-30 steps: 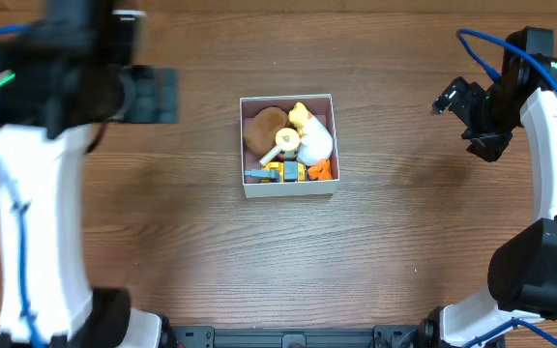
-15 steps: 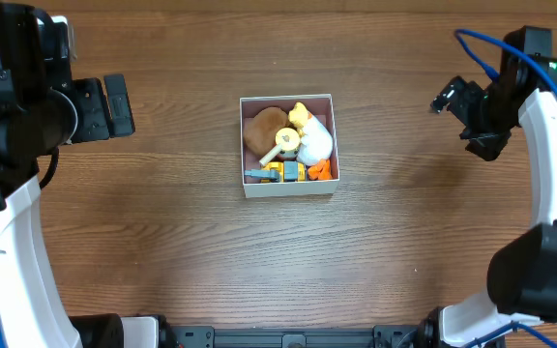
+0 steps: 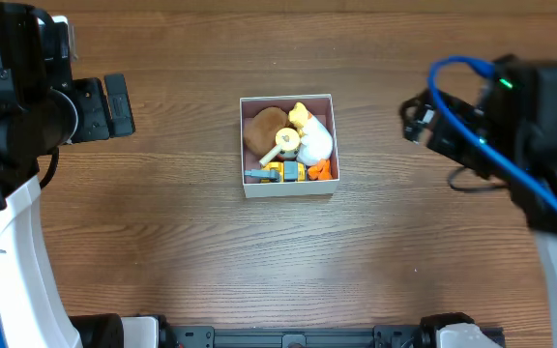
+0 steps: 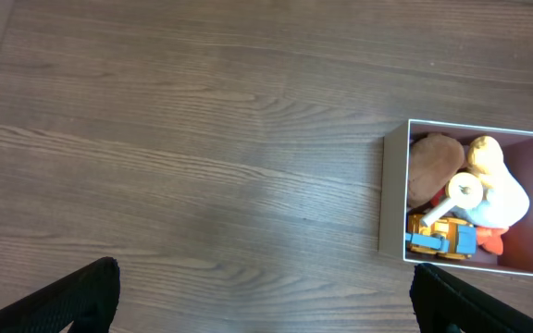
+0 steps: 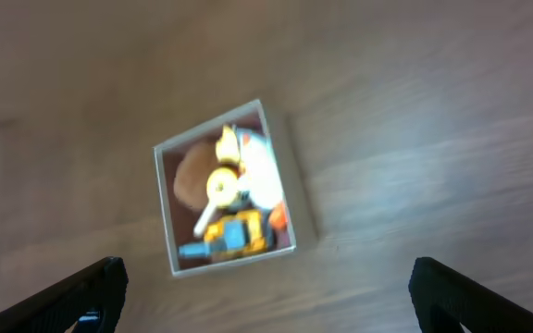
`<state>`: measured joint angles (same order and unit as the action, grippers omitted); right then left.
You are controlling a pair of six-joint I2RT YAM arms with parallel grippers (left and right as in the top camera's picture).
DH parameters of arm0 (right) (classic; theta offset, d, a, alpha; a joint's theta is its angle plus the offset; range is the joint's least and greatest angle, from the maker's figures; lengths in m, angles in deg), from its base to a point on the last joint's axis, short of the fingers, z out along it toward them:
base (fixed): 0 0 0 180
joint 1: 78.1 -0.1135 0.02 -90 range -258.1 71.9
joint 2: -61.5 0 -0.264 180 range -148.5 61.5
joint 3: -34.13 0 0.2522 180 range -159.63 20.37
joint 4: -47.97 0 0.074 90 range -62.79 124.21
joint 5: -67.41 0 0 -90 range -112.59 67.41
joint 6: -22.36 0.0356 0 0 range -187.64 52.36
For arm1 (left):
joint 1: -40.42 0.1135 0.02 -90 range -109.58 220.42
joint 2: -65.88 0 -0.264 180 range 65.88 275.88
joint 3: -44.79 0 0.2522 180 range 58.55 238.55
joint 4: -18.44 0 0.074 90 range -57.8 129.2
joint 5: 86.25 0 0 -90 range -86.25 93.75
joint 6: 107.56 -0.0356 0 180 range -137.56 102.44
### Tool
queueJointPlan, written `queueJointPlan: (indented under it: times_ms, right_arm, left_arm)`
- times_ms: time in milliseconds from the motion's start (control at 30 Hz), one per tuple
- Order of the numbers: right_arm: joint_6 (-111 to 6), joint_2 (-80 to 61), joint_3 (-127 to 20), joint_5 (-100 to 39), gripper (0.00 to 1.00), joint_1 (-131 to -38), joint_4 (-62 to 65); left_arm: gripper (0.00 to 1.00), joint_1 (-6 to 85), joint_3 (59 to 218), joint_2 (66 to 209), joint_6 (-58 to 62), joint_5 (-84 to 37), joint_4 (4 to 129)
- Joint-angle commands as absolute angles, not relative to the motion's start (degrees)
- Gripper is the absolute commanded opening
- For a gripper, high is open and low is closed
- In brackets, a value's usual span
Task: Pack container
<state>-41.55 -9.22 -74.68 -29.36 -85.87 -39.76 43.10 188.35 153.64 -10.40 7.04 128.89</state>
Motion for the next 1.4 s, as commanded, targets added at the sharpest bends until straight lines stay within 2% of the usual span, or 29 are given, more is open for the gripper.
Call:
queueJointPlan:
  times_ms: [0, 233, 467, 667, 1000, 1367]
  right_arm:
    - [-42.8, 0.1, -70.0, -18.3, 1.0, -82.6, -35.4]
    - [-42.8, 17.2, -49.2, -10.3, 1.0, -77.1, -22.5]
    - [-44.1, 34.3, -22.0, -11.1, 1.0, -76.7, -11.4]
    - [-44.0, 47.1, -4.5, -12.3, 1.0, -76.7, -6.2]
    - [-43.7, 60.5, 6.5, -12.5, 1.0, -76.8, -6.1]
    - [-43.6, 61.3, 11.0, -12.8, 1.0, -76.7, -6.2]
  left_arm:
    - [1.0, 43.4, 189.2, 153.7, -9.8, 7.3, 129.0]
    - [1.0, 43.4, 189.2, 153.7, -9.8, 7.3, 129.0]
    - [1.0, 43.4, 189.2, 153.7, -9.8, 7.3, 129.0]
    - [1.0, 43.4, 189.2, 153.7, -9.8, 7.3, 129.0]
    - [1.0, 43.4, 189.2, 153.7, -9.8, 7.3, 129.0]
    - [1.0, 43.4, 189.2, 153.7, -9.8, 7.3, 129.0]
